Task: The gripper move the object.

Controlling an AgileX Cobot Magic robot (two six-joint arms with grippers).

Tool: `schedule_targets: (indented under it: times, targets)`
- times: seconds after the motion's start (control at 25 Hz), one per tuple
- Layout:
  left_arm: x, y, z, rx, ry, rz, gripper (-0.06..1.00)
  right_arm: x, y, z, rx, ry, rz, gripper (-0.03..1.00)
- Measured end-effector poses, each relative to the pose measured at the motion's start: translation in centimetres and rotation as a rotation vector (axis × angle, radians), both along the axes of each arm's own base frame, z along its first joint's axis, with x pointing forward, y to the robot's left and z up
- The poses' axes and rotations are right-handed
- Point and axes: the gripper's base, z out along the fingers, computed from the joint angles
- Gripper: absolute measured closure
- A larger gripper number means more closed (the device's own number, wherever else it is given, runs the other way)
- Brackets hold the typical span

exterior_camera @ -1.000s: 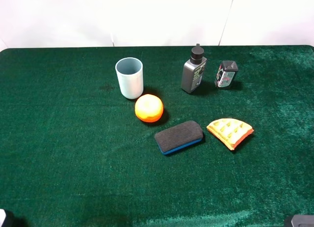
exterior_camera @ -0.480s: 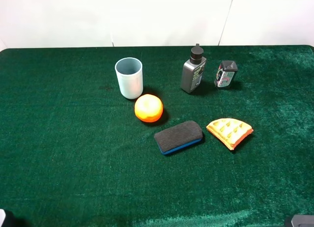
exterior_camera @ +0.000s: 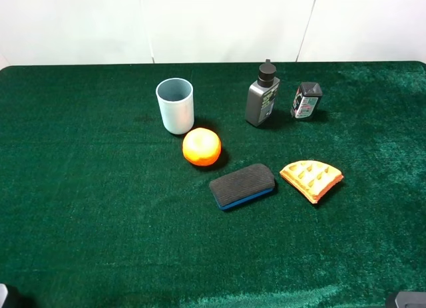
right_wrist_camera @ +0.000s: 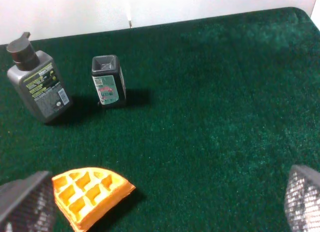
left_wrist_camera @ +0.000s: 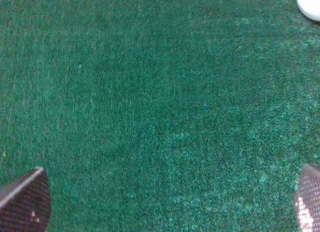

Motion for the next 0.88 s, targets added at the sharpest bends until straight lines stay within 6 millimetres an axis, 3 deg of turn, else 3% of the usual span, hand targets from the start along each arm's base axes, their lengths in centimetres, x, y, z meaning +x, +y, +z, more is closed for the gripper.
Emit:
schedule_targets:
  times: [0.44, 0.88]
  targets:
    - [-2.7, -0.3, 0.1, 0.043, -0.177, -0.028, -0.05, 0.0, 0.0, 0.0, 0.000, 0.000, 0.000, 0.27]
    - [-2.9, -0.3, 0.1, 0.048, -0.190, -0.032, -0.05, 0.0, 0.0, 0.0, 0.001, 0.000, 0.000, 0.27]
